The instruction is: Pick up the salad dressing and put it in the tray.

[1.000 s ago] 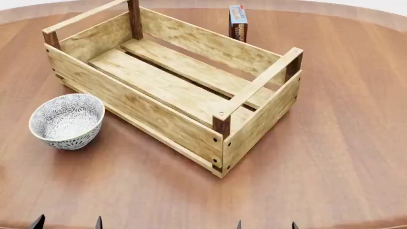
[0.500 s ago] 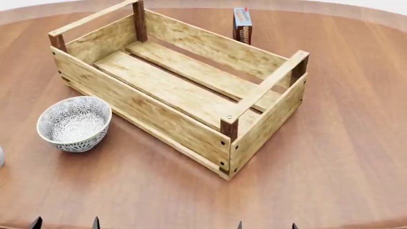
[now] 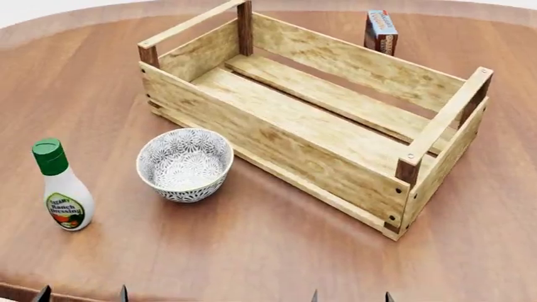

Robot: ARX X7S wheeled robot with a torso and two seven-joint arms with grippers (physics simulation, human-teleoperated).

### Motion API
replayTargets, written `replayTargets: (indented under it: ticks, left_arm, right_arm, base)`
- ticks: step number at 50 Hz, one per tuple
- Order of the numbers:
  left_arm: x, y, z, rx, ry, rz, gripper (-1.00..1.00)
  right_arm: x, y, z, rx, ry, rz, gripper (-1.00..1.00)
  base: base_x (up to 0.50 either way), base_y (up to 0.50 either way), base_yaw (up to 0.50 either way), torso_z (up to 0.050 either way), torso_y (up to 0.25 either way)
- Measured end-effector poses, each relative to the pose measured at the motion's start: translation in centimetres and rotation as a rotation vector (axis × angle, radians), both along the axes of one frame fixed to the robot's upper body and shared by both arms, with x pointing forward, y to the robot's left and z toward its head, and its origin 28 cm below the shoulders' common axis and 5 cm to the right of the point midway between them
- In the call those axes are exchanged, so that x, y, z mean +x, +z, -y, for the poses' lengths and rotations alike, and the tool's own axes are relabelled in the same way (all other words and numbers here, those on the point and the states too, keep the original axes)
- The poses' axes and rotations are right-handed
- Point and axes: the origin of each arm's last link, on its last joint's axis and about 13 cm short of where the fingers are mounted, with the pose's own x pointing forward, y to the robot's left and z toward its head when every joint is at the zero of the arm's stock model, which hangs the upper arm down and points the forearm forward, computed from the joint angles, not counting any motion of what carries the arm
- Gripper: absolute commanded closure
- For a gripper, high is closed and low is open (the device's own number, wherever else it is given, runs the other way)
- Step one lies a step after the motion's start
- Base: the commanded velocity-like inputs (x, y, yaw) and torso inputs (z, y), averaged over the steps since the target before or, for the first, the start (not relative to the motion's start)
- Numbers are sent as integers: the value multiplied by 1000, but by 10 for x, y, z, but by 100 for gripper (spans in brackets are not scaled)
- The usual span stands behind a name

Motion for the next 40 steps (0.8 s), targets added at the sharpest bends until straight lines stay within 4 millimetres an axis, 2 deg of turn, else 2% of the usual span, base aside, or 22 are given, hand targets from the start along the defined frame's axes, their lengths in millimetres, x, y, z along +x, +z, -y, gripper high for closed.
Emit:
replayTargets:
  ticks: [13,24,30,40]
  left_arm:
    - [0,0,0,10,0,1,-100]
    - [4,5,-2,18,8,-8,-100]
    - [8,21,-5,15,21,5,-100]
    - [11,64,-9,8,19,68,-100]
  right_arm:
    - [0,0,0,-3,-2,7,-100]
    - [2,3,-1,-32,-18,-18,-100]
    - [6,17,2,-50,-40,7,-100]
    - [10,64,9,-57,-56,86,-100]
  base:
    - [0,484,0,0,0]
    - [22,0,0,0,0]
    - [433,0,0,0,0]
    - [500,0,0,0,0]
